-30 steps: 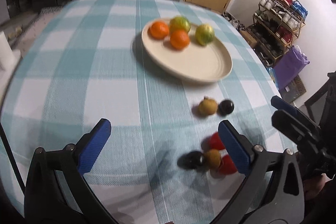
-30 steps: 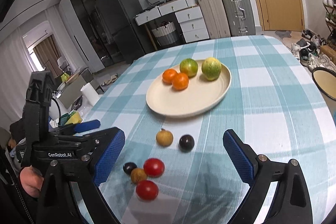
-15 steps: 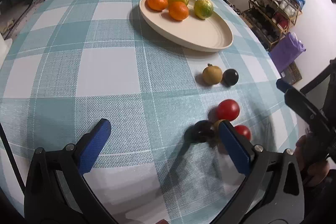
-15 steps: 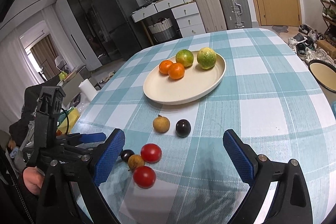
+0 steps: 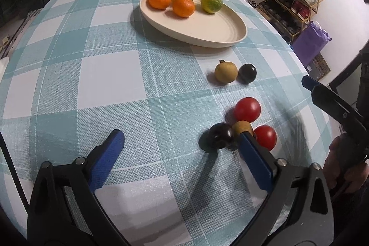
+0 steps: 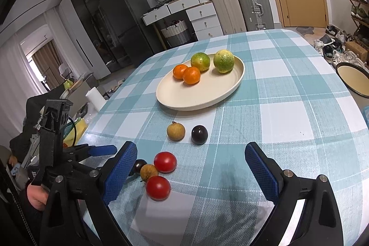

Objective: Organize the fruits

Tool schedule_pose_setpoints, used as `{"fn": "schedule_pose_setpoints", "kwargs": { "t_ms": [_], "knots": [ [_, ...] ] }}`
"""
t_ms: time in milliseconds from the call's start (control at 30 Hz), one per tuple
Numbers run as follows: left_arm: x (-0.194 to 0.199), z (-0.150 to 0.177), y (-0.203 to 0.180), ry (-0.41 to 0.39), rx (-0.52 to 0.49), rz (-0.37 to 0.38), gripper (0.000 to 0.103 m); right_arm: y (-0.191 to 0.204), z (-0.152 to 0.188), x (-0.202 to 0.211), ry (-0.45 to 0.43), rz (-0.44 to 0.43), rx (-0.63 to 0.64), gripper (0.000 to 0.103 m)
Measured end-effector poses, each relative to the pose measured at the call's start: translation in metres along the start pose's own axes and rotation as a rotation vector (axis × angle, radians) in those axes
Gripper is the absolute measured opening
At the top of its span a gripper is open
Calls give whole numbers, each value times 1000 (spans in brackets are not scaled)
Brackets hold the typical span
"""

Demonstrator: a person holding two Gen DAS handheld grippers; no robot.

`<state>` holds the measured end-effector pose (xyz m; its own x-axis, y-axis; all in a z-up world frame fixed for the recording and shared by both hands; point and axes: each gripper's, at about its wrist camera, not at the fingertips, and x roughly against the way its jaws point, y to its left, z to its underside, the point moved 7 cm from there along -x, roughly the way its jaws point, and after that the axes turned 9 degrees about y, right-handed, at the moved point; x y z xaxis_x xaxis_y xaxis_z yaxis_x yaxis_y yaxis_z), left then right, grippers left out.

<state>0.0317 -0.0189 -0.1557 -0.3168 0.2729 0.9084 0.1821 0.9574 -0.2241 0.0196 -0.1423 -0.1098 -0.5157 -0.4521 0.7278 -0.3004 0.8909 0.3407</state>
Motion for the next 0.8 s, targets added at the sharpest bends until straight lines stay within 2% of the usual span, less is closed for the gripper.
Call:
{"fn": "schedule_pose_setpoints", "kwargs": {
  "t_ms": [167, 400, 633, 700, 800],
  "knots": [
    [1, -1, -6, -14, -39, 14, 81, 0, 1, 0, 1, -2, -2, 97],
    [1, 0, -17, -12, -73, 93, 54, -1, 3, -1, 0, -4, -7, 97],
    [-3, 2, -30, -2, -120, 115, 42, -3, 4, 1, -3, -9, -15, 97],
    [-4, 3, -33, 10, -118, 148, 29, -3, 4, 2, -6, -10, -16, 97],
    [-5, 4, -36, 24, -111, 180, 23, -4, 5, 3, -5, -11, -18, 97]
  ]
}}
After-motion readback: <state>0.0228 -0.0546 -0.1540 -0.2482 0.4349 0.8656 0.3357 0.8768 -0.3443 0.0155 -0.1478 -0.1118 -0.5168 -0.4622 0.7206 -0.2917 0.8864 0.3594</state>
